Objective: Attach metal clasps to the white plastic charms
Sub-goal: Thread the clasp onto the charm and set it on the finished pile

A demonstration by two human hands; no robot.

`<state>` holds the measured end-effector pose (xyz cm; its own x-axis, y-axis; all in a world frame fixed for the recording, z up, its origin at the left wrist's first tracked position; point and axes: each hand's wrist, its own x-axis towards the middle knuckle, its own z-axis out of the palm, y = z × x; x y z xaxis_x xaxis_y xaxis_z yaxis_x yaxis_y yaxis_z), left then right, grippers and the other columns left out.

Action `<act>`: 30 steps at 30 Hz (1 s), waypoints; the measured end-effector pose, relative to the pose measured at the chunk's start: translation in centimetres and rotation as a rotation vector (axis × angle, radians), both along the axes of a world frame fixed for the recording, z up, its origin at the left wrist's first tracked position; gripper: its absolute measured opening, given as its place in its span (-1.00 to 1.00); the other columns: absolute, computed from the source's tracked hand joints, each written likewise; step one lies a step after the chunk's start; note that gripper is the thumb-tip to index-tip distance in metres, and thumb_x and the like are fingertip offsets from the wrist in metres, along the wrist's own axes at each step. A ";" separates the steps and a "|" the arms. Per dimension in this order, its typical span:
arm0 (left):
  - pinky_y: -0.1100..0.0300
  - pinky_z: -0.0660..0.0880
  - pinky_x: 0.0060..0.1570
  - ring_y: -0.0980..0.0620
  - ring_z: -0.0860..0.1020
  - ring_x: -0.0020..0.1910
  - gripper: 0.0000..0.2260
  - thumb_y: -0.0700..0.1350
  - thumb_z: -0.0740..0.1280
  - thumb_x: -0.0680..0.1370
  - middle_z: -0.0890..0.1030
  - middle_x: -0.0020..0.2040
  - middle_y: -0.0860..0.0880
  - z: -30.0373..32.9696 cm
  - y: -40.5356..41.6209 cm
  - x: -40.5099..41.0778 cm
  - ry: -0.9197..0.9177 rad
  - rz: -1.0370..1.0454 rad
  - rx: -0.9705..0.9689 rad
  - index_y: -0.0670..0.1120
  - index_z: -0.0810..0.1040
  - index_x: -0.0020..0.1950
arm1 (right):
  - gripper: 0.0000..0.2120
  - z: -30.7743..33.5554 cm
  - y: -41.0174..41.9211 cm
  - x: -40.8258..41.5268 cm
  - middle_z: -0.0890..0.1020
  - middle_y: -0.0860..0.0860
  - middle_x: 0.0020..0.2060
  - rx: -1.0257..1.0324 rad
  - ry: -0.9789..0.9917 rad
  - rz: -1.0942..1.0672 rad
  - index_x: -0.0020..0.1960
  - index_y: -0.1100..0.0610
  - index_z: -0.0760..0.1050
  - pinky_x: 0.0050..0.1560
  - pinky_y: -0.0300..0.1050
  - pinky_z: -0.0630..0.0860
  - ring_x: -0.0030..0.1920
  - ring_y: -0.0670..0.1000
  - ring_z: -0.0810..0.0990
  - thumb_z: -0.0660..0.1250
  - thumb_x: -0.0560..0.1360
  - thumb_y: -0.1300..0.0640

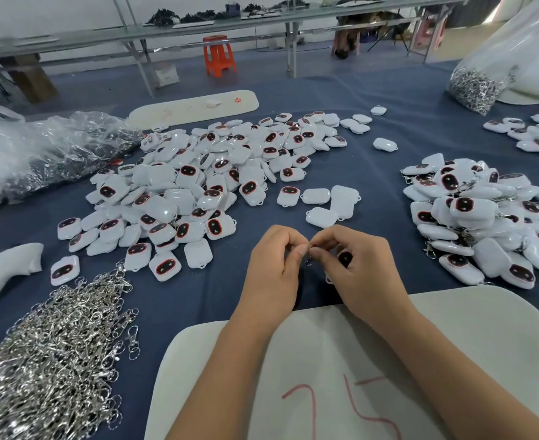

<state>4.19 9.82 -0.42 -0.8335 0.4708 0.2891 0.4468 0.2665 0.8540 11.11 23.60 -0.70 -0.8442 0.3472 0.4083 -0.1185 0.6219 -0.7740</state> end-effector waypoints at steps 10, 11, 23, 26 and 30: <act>0.28 0.47 -0.03 0.13 0.56 -0.16 -0.86 -0.22 0.33 0.64 0.64 -0.16 0.09 0.5 -0.3 0.1 -0.154 -0.057 0.072 -0.04 0.60 -0.08 | -0.87 0.3 0.8 0.4 0.70 -0.07 -0.28 -0.184 0.048 0.086 -0.12 0.05 0.69 -0.22 -0.24 0.52 -0.33 0.02 0.60 0.49 0.55 0.25; 0.24 0.48 -0.01 0.12 0.56 -0.16 -0.87 -0.23 0.34 0.64 0.64 -0.17 0.08 0.6 -0.2 0.2 -0.156 -0.059 0.081 -0.06 0.61 -0.08 | -0.86 0.3 0.7 0.4 0.71 -0.06 -0.27 -0.202 0.056 0.086 -0.12 0.06 0.69 -0.21 -0.22 0.54 -0.31 0.03 0.61 0.49 0.56 0.26; 0.27 0.51 -0.09 0.06 0.60 -0.12 -0.86 -0.30 0.29 0.65 0.61 -0.14 -0.01 0.2 1.2 1.5 -0.046 0.036 0.245 -0.13 0.56 -0.07 | -0.80 0.0 0.0 -0.1 0.65 -0.03 -0.37 -0.554 0.136 0.110 -0.14 0.11 0.67 -0.36 -0.28 0.45 -0.43 -0.07 0.44 0.41 0.59 0.34; 0.30 0.49 -0.12 0.12 0.58 -0.17 -0.84 -0.27 0.29 0.65 0.61 -0.17 0.01 -0.1 1.6 1.7 -0.083 0.070 0.252 -0.10 0.55 -0.09 | -0.77 0.0 0.0 -0.1 0.64 -0.07 -0.38 -0.555 0.134 0.094 -0.15 0.07 0.67 -0.35 -0.25 0.45 -0.42 -0.08 0.43 0.41 0.60 0.32; 0.25 0.48 -0.12 0.06 0.54 -0.16 -0.85 -0.29 0.28 0.64 0.59 -0.16 0.02 -0.1 1.4 1.4 0.011 0.078 0.175 -0.12 0.53 -0.09 | -0.81 0.0 -0.2 -0.2 0.68 -0.02 -0.31 -0.474 0.083 0.081 -0.16 0.08 0.64 -0.28 -0.28 0.49 -0.35 -0.08 0.53 0.42 0.61 0.25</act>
<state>5.56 11.24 -0.50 -0.8618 0.3467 0.3704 0.4404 0.1487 0.8854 10.90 23.38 -0.68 -0.8476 0.4455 0.2884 -0.2254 0.1896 -0.9556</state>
